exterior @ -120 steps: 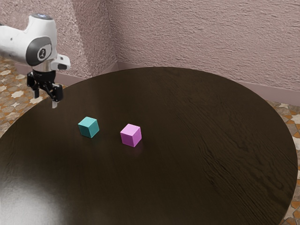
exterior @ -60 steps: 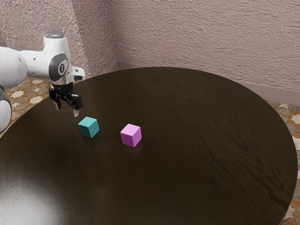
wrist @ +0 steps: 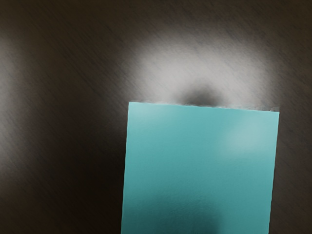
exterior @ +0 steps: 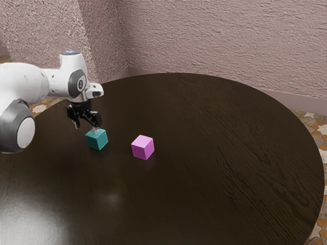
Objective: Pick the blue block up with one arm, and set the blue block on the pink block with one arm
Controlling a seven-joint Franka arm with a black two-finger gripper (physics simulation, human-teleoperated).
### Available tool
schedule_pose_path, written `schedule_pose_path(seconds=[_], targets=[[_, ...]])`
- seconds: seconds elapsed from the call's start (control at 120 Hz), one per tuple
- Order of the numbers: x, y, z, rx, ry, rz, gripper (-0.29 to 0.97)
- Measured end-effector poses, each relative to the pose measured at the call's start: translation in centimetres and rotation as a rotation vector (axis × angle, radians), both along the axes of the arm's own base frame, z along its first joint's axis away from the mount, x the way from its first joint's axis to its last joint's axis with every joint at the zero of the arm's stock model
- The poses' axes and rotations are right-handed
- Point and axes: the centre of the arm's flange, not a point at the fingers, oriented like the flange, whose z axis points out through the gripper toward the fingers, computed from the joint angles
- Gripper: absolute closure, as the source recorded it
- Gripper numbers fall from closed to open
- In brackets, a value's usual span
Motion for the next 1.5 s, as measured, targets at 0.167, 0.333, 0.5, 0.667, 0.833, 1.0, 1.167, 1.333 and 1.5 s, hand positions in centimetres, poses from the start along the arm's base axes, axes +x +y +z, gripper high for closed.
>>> schedule_pose_path(seconds=[0.167, 0.333, 0.5, 0.667, 0.833, 1.0, 1.167, 1.333, 1.5], targets=[[0.7, 0.3, -1.7, -0.014, 0.005, -0.001, 0.00], [1.6, -0.4, -2.6, -0.020, 0.002, -0.015, 0.00], [2.2, -0.8, -3.6, -0.034, 0.000, -0.020, 0.06], [2.2, -1.3, -4.9, -0.040, 0.018, -0.023, 0.22], [2.3, -1.9, -4.8, -0.036, 0.016, -0.030, 0.31], [3.0, -5.1, -2.0, -0.041, -0.013, -0.067, 0.33], [2.7, -8.2, 3.1, -0.071, -0.054, -0.091, 0.34], [2.8, -11.8, 7.2, -0.094, -0.095, -0.130, 0.34], [3.0, -15.0, 7.5, -0.105, -0.089, -0.169, 0.34]])
